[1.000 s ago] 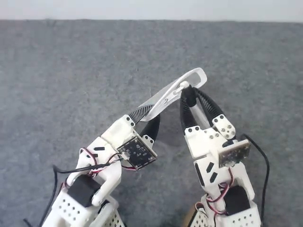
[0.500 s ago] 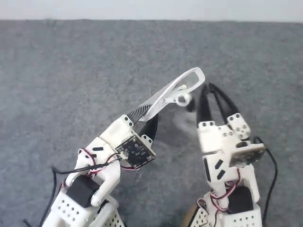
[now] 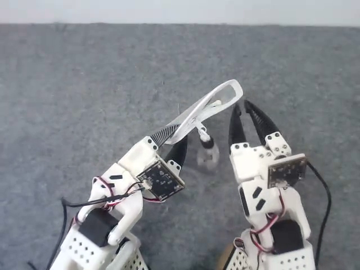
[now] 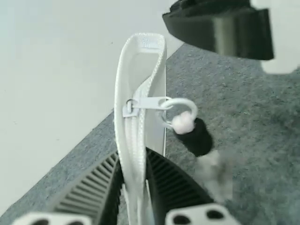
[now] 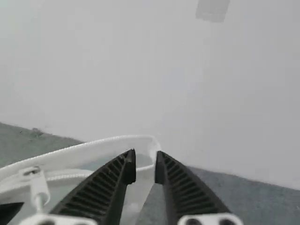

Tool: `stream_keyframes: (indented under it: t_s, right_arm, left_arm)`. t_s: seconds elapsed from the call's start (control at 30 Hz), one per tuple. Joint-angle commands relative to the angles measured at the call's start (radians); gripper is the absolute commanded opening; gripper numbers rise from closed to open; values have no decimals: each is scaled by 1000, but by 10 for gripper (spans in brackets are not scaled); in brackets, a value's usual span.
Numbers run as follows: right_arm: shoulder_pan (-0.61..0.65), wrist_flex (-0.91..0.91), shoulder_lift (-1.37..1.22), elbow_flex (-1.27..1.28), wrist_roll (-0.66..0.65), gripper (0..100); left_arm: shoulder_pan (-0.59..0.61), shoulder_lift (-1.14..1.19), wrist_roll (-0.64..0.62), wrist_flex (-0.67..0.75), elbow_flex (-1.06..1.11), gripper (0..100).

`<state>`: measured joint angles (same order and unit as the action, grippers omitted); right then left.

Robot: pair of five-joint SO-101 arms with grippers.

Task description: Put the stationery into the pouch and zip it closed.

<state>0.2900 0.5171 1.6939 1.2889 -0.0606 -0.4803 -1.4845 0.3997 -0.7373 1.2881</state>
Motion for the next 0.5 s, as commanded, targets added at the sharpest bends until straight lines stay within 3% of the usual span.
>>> stream_keyframes:
  t_s: [0.0, 0.2, 0.47]
  right_arm:
    - [73, 202, -15, -138, 54, 161]
    - [231, 440, -15, -270, 54, 166]
    - [341, 403, -25, -204, 25, 165]
  left_arm:
    - [11, -14, -5, 18, -22, 9]
    - [11, -14, -5, 20, -22, 9]
    - [11, -14, -5, 20, -22, 9]
